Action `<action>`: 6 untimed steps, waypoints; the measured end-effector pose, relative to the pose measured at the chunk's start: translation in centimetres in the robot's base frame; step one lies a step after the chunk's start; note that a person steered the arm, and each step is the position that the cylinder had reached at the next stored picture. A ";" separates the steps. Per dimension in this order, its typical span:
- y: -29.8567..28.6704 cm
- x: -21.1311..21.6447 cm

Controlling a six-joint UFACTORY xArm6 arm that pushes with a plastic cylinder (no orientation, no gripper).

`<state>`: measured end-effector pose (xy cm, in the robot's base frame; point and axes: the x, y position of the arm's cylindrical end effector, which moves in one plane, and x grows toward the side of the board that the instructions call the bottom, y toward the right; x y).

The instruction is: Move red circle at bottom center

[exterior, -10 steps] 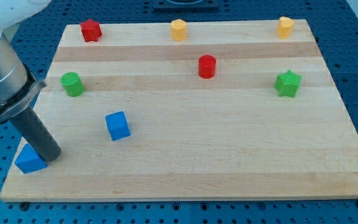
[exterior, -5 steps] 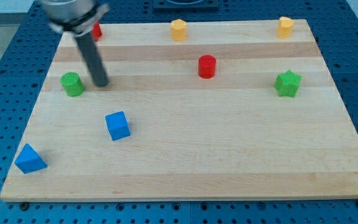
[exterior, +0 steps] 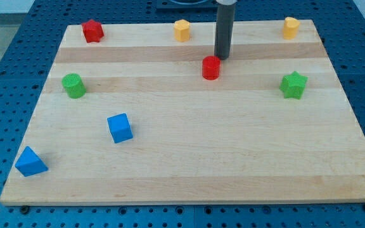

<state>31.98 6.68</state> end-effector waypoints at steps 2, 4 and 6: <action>-1.2 3.9; -1.2 2.7; -2.0 10.4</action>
<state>42.38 4.70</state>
